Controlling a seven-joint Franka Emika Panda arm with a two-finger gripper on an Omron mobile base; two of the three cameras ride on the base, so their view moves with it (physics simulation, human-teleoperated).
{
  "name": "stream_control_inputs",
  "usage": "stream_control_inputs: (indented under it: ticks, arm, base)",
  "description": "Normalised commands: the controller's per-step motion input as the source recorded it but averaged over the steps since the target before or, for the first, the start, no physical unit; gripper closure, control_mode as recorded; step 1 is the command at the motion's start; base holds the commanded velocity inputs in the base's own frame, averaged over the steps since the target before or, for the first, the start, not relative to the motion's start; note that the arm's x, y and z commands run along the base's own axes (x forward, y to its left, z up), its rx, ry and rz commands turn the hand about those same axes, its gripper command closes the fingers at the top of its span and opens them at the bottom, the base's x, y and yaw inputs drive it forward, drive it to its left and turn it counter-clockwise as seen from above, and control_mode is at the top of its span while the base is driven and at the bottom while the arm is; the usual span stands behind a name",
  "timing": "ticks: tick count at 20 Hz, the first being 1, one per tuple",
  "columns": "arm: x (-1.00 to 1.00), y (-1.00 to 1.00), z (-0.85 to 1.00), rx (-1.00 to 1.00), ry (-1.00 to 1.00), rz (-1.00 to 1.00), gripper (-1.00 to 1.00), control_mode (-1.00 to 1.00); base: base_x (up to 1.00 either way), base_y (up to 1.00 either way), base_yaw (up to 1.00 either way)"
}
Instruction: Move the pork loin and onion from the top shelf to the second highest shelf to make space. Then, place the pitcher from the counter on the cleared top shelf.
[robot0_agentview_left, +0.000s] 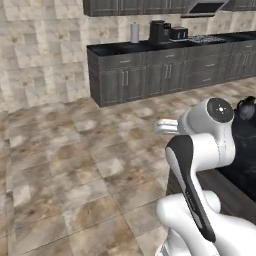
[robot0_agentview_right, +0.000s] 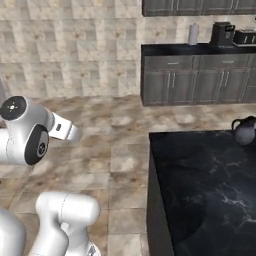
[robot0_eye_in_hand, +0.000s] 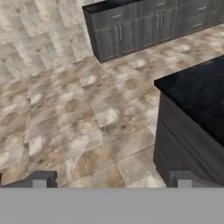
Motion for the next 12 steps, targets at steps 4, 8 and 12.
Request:
stream_control_inputs:
  ticks: [4,8,12]
  arm:
    - [0.00,0.00,0.00,0.00,0.00,0.00,-1.00,1.00]
    - [0.00,0.00,0.00,0.00,0.00,0.00,-1.00,1.00]
    - [0.00,0.00,0.00,0.00,0.00,0.00,-1.00,1.00]
  base:
    - [0.09,0.85,-0.48]
    - [0.38,0.86,-0.47]
    - [0.57,0.71,-0.47]
